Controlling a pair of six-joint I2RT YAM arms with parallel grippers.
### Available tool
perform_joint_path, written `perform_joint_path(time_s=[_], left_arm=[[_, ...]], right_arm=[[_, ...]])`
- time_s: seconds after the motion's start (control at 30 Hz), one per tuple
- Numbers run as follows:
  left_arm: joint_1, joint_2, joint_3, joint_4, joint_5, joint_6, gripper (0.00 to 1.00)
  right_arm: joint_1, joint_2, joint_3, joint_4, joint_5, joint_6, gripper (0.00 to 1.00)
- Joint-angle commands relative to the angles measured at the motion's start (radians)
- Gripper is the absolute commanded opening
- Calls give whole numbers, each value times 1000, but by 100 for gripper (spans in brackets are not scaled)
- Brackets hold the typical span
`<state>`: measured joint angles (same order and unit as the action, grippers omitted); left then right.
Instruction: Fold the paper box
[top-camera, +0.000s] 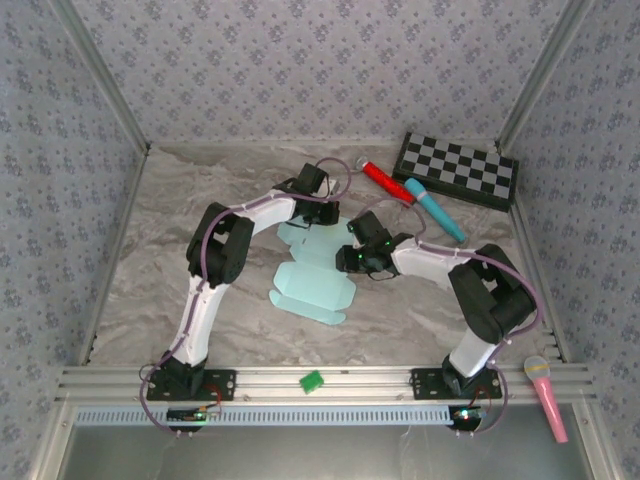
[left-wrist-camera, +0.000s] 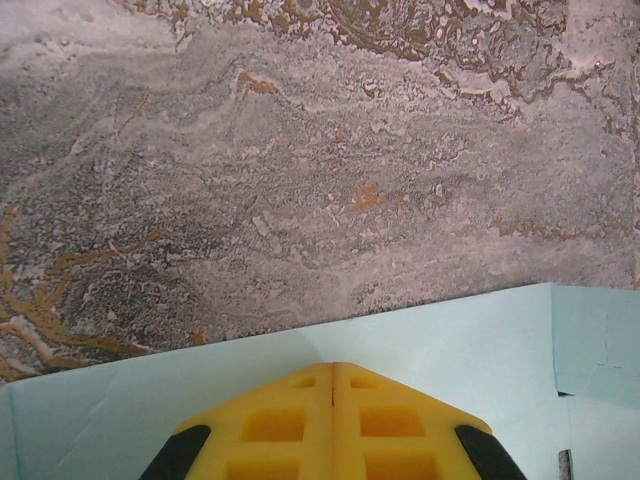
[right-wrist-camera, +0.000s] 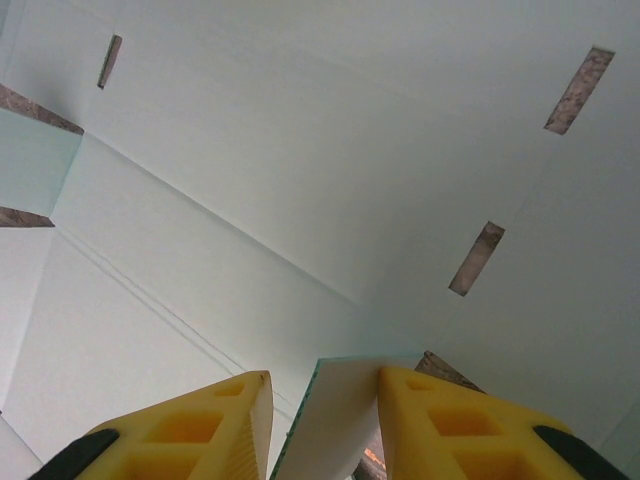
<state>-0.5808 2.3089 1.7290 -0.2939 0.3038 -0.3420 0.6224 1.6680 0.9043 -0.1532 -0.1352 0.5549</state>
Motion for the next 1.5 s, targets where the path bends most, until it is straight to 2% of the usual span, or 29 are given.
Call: perform_joint_path(time_s=[0.0,0.1,0.13,0.37,0.53,0.63,0.73,0.9,0.97,1.2,1.47], left_arm=[[-8,27,7,-126,6,6,0],[-8,0,41,-145,23,10,0],[-8,-9,58,-155,29,15,3],[-25,-94,194,-264,35,65,38],[-34,-225,83,-252,-17,63,42],[-41,-339,-78,-210,-55,42,41],[-53,-447,-252,-168,-85,6,34],[-86,-576,-491,-115,-135,-72,5],[-91,-603,-580,-53,-127,-111,0],[-91,-605,-742,51,-132,-168,0],[-96,-571,-782,53,-173,-174,0]], right_arm=[[1,-33,18,-18,13,-30,35],[-4,-91,11,-50,40,-46,35],[-14,-108,10,-64,46,-51,35],[-120,-166,38,-118,13,-110,36],[-198,-131,112,-164,-48,-194,38],[-232,-67,204,-222,-84,-275,40],[-245,22,333,-306,-102,-365,40],[-248,184,514,-411,-88,-483,45],[-248,243,568,-431,-114,-531,47],[-250,449,786,-545,-154,-668,49],[-251,604,967,-655,-206,-732,54]])
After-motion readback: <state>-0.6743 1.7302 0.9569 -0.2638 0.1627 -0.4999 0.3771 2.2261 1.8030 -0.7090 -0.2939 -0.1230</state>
